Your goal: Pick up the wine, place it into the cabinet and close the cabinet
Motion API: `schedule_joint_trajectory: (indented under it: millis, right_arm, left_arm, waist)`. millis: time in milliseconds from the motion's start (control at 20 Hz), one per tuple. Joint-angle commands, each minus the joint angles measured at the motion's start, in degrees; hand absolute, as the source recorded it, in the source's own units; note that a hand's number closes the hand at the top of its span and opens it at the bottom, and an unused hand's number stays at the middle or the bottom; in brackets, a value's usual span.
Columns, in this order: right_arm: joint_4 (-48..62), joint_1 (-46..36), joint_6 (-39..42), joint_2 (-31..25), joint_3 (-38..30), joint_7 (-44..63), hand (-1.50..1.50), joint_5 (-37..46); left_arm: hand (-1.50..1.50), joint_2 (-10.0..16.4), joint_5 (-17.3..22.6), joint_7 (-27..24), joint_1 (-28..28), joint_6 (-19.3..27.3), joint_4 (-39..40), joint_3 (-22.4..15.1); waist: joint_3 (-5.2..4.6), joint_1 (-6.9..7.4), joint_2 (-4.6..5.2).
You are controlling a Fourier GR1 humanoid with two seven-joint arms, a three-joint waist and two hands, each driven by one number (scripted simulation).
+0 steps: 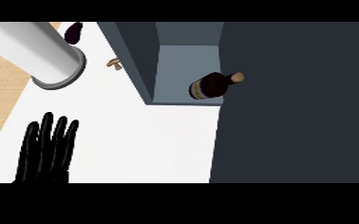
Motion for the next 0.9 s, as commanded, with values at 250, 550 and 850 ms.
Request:
schedule_joint_trajectory:
  millis: [250,550,850]
  right_arm:
    - [-9.3,-0.6,-7.6,5.5,15.7,8.9,1.5,4.7]
    - [-4.0,-11.0,-15.5,10.3,28.6,11.5,1.5,17.1]
    - [6.2,-25.5,-26.6,10.4,33.0,10.8,1.5,25.1]
  left_arm:
    - [-1.5,7.2,6.5,-7.4,19.9,-13.1,-5.7,11.9]
    - [-1.5,9.0,9.8,-8.0,24.3,-19.0,-6.2,21.1]
    - [-1.5,11.2,12.7,-9.4,33.3,-28.2,-7.4,29.1]
  waist:
    - [-0.11,0.52,-0.31]
    - [-0.11,0.39,-0.23]
    - [-0.09,1.54,-0.24]
